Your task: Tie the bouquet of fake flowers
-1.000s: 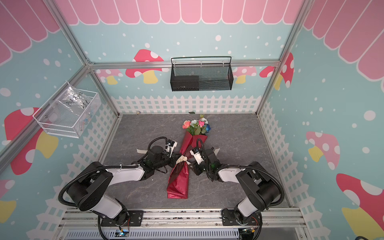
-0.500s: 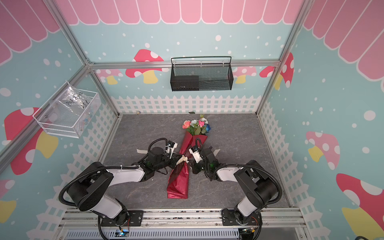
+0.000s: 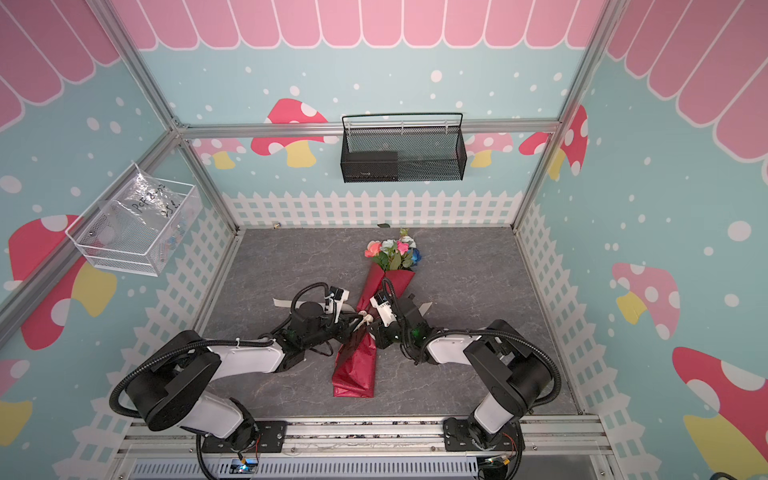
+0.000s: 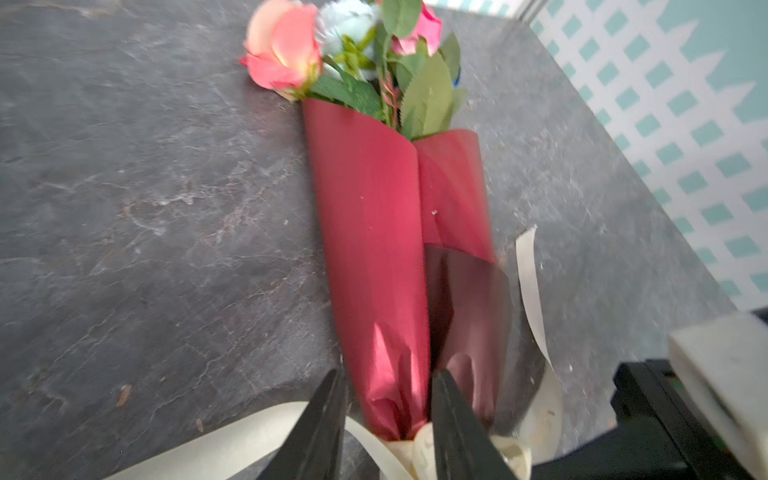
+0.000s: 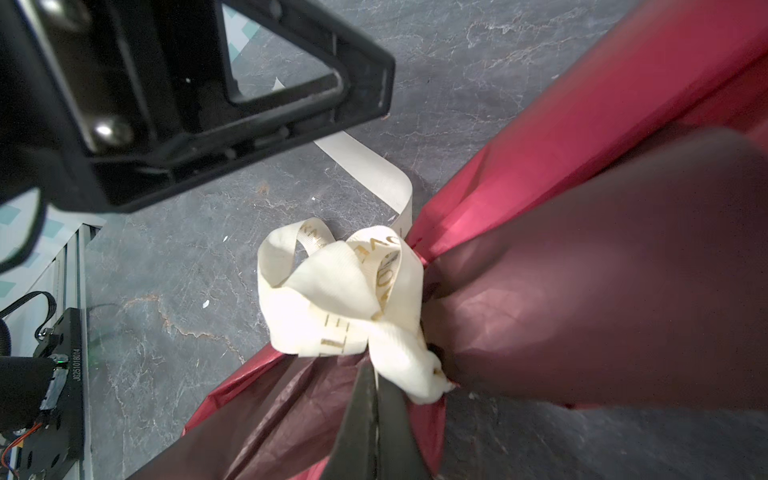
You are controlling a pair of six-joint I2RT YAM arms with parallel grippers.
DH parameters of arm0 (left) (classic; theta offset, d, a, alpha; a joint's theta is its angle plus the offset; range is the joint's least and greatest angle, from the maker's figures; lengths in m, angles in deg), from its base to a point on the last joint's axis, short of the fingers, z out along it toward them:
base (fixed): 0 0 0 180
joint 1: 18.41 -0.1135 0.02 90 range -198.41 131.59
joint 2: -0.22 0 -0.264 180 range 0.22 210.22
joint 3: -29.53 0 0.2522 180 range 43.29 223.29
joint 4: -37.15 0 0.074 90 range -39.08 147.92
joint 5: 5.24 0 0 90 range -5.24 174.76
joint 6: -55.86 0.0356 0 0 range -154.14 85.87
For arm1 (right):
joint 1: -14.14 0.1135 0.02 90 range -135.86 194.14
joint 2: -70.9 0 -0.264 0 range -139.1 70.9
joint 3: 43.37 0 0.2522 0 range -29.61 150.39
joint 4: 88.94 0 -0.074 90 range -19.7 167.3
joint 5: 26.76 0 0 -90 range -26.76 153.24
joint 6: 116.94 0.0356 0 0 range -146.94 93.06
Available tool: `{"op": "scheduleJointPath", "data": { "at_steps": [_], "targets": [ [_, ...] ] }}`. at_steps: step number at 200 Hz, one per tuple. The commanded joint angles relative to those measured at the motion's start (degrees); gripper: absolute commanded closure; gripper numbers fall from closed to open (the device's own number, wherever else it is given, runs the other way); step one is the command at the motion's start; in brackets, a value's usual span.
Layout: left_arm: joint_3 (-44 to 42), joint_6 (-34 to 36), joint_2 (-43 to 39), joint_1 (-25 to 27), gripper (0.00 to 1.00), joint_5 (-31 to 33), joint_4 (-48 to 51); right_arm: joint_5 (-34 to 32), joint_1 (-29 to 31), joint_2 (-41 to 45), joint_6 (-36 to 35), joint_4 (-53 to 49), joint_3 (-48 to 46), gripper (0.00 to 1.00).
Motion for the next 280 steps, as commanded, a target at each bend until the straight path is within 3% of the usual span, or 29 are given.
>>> {"op": "scheduleJointPath", "data": {
  "at_steps": [1, 34, 60, 151, 178, 196, 234, 280],
  "targets": [
    [-2.15, -4.49, -3.2, 0.16, 0.61, 5.22, -3.27, -1.89, 0.25, -1.6, 1.54, 1.12, 1.55, 1.0],
    [-2.95, -7.24, -6.98, 0.0, 0.57, 9.91, -2.7, -1.71, 0.2, -2.62, 1.82, 1.26, 2.42, 1.0],
    [-0.58, -7.51, -8.23, -0.22, 0.58, 12.05, 3.24, -1.97, 0.2, -2.22, 1.74, 1.31, 2.5, 1.0],
    [7.21, -6.77, 0.07, -0.86, 0.64, 11.86, 10.4, -1.5, 0.29, -3.42, 2.35, 1.92, 3.11, 1.0],
    [8.27, -5.51, 1.27, -2.57, 0.64, 9.07, 10.86, -1.32, 0.29, -3.57, 2.35, 1.96, 3.42, 1.0],
    [10.5, -2.8, 2.6, -5.44, 0.64, 2.6, 12.9, -1.19, 0.29, -3.64, 2.33, 2.01, 3.29, 1.0],
    [20.43, 6.89, 5.74, -9.25, 0.62, -9.41, 29.17, -1.06, 0.29, -3.58, 2.18, 2.04, 3.11, 1.0],
    [29.18, 17.84, 9.85, -9.54, 0.62, -14.96, 45.74, -0.73, 0.29, -3.97, 2.1, 2.01, 3.58, 1.0]
  ]
}}
